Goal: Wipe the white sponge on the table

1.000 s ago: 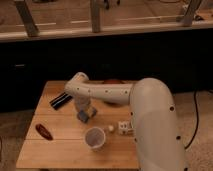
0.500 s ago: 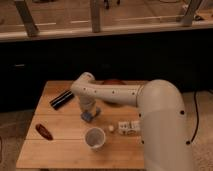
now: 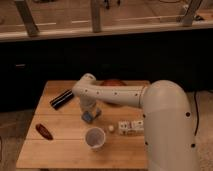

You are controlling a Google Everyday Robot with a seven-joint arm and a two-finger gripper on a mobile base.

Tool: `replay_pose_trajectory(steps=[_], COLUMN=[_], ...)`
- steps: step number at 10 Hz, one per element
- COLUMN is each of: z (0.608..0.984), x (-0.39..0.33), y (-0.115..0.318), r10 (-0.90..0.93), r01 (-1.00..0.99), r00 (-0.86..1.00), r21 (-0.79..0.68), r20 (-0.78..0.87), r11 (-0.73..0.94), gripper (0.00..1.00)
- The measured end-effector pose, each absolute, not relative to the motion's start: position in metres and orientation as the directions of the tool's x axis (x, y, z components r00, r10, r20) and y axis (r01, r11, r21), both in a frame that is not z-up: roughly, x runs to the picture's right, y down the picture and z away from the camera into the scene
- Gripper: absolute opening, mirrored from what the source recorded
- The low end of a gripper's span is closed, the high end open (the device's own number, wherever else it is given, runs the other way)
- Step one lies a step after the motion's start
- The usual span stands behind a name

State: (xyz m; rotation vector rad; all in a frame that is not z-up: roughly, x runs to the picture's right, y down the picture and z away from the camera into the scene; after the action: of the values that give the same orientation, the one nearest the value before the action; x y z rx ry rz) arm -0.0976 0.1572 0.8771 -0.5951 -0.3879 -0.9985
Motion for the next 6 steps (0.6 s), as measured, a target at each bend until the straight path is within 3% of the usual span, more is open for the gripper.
replay_pose_trajectory(steps=[6], z=[0.8738], x=[-0.0905], y=[0.1660], r10=[-0.663], r01=[0.862], r00=[0.505], r21=[-0.279], r20=[0.553], r11=[0.424], gripper=[0.04])
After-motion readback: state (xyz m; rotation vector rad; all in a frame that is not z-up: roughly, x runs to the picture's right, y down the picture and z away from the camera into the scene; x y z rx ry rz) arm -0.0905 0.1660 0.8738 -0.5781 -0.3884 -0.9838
